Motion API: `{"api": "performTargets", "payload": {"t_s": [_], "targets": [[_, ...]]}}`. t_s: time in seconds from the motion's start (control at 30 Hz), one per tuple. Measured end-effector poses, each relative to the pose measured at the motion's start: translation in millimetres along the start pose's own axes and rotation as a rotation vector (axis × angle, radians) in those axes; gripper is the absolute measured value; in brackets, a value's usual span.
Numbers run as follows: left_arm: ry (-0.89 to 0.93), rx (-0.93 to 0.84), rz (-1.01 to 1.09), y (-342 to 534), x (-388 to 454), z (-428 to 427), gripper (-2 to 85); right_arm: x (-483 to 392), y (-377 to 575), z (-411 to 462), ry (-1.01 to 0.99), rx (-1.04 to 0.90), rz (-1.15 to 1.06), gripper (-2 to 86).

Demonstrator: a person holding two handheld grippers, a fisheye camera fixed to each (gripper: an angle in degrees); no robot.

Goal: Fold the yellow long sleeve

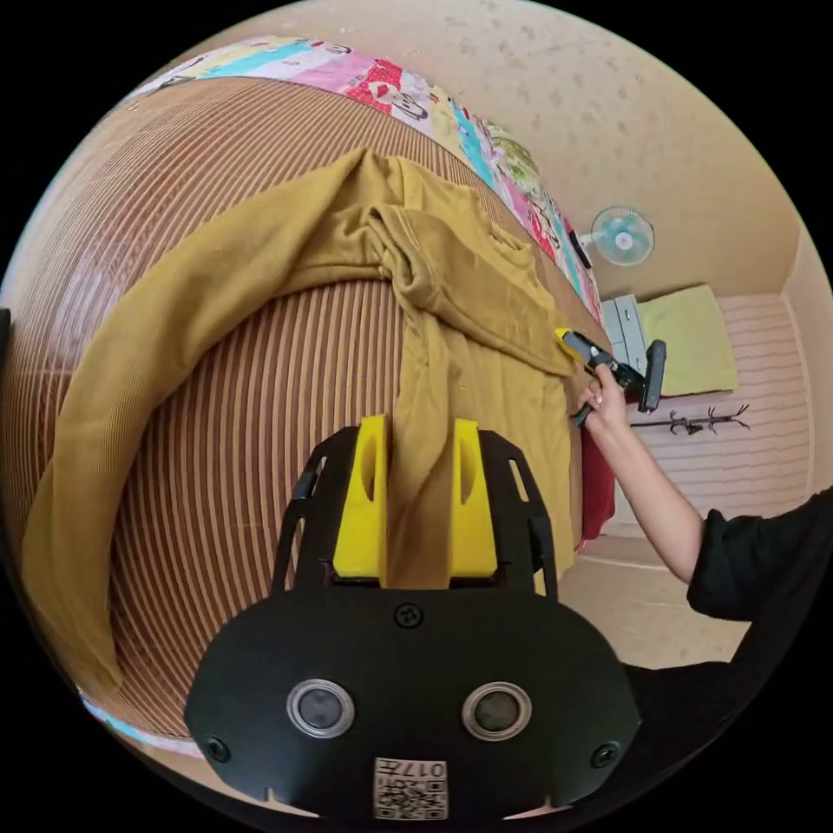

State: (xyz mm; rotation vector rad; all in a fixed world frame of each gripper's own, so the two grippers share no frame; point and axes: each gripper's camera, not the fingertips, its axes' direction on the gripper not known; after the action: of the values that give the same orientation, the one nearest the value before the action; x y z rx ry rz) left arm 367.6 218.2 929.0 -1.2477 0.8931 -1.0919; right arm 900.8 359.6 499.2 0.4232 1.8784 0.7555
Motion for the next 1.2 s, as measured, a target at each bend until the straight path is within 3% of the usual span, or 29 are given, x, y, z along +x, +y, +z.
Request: {"api": "performTargets", "payload": {"t_s": [0.07,0.2,0.4,0.57,0.67,0.77,0.83,0.9,0.97,1.03,1.07,1.2], "targets": [[-0.084,0.007,0.005,8,1,-6,4.1,5,5,20,0.066,-0.034,-0.057,7.6],[0.001,0.126,-0.196,29,-23,-28,5.4,4,7,32,0.165,0.001,-0.176,7.2],[-0.274,0.333,-0.15,77,18,-131,9.0,44,-17,21,0.04,-0.074,-0.018,6.5],[-0.667,0.129,-0.029,68,24,-165,9.7,37,-21,-1,0.148,-0.101,-0.066,6.2],[-0.78,-0.098,0.018,44,5,-139,7.2,24,-13,-28,0.115,-0.064,-0.125,6.2],[-0.782,-0.166,0.09,27,8,-156,3.8,24,-3,-58,0.082,-0.047,-0.124,6.3],[-0.635,-0.177,0.07,15,9,-199,3.2,33,6,-86,0.029,-0.045,-0.104,6.4],[-0.286,-0.087,0.01,9,1,-266,3.0,40,14,-108,0.016,-0.043,-0.104,6.4],[0.305,0.113,-0.101,11,-32,-350,3.4,45,24,-130,-0.029,-0.048,-0.099,6.5],[0.601,0.258,-0.178,20,-56,-386,3.8,45,43,-158,-0.234,-0.042,-0.133,6.1],[0.715,0.305,-0.208,22,-65,-398,3.9,42,49,-164,-0.309,-0.043,-0.153,5.8],[0.878,0.35,-0.273,20,-71,-410,4.0,19,93,-187,-0.857,-0.121,-0.227,7.3]]}}
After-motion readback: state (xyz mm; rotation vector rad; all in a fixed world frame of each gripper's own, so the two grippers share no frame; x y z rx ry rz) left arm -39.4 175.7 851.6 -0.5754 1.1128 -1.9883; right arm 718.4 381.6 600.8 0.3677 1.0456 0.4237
